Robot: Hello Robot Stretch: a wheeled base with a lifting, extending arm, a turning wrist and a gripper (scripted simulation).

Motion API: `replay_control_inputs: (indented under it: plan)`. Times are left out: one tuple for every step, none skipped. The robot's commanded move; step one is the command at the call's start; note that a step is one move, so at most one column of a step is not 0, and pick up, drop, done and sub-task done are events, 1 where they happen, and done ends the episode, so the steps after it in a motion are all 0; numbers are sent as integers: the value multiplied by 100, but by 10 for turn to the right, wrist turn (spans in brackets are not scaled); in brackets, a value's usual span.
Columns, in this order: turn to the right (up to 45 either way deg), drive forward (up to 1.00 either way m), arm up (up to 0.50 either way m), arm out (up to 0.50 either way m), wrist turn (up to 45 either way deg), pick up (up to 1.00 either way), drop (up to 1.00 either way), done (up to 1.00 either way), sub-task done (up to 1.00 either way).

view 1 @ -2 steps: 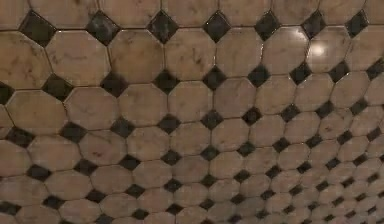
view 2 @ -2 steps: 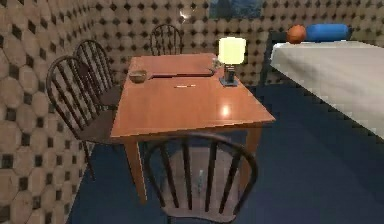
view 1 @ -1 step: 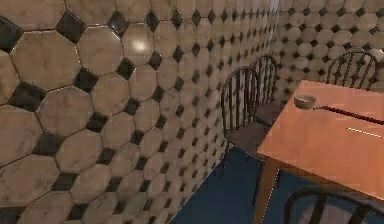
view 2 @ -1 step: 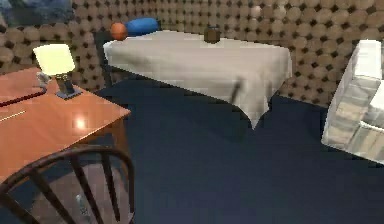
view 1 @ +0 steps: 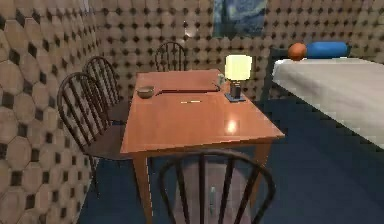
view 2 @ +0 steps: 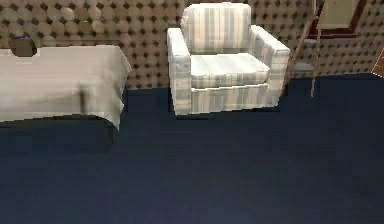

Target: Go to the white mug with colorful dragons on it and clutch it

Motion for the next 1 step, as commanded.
replay_control_inputs:
  plan:
    - [450, 0, 0, 0, 0, 0, 0, 0, 0]
